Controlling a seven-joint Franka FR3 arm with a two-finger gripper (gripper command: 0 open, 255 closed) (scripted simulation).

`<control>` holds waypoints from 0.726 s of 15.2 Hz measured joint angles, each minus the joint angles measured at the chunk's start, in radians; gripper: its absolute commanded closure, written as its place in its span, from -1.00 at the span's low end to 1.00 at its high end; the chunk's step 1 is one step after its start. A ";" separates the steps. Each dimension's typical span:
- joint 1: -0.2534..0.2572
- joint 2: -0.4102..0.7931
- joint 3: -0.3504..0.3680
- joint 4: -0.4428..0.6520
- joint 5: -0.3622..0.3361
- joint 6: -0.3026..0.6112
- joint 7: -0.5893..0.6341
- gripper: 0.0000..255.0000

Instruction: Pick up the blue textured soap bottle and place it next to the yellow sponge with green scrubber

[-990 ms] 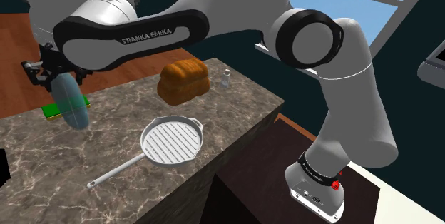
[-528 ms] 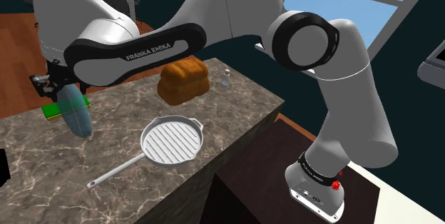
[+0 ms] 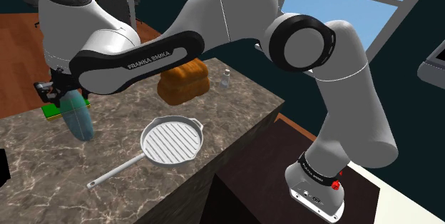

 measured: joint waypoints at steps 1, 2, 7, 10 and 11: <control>0.000 0.000 0.000 0.000 0.000 0.000 0.000 1.00; 0.000 0.000 0.000 0.001 0.000 0.000 0.000 1.00; 0.000 0.000 0.000 0.001 0.000 0.000 0.000 -1.00; 0.000 -0.013 0.003 -0.004 0.003 -0.008 0.000 -1.00; -0.004 -0.032 0.007 -0.017 0.006 -0.014 -0.002 -1.00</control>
